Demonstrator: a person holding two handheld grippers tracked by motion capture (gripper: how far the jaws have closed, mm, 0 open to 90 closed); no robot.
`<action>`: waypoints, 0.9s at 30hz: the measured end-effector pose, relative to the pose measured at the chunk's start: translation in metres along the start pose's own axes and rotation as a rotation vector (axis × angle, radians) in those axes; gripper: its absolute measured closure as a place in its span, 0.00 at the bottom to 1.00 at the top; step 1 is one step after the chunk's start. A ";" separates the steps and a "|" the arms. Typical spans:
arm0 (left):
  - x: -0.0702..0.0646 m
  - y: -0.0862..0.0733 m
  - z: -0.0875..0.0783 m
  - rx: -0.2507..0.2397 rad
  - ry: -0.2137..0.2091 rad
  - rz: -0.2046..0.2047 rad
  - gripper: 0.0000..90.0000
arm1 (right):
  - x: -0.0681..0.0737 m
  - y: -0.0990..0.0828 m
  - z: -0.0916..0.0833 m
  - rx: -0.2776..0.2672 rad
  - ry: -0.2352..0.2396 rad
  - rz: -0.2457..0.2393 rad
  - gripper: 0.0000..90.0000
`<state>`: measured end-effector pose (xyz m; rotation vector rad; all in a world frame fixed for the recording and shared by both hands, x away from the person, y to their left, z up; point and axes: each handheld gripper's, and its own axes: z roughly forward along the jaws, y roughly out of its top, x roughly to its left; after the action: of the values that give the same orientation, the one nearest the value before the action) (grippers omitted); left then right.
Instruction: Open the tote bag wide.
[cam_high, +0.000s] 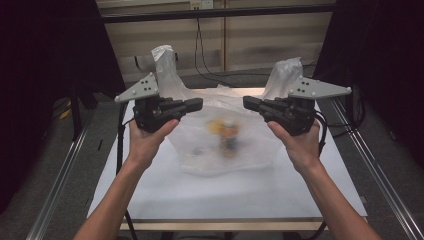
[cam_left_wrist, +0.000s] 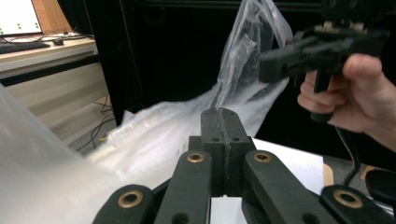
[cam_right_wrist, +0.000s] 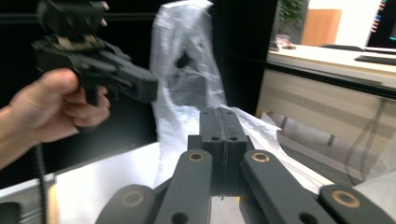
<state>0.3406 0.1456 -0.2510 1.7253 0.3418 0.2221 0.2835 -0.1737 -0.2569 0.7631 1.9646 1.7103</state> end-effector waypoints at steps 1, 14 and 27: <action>0.004 0.002 0.003 0.000 -0.001 -0.007 1.00 | -0.005 0.000 0.005 0.007 -0.013 0.016 1.00; 0.037 0.004 0.036 0.075 0.051 -0.061 1.00 | -0.024 -0.005 0.028 0.066 -0.074 0.066 1.00; 0.041 -0.035 0.051 0.179 0.042 -0.077 1.00 | -0.024 -0.029 0.046 0.126 -0.043 0.078 1.00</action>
<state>0.3924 0.1181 -0.2968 1.8812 0.4693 0.1762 0.3270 -0.1574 -0.2929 0.9249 2.0528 1.6114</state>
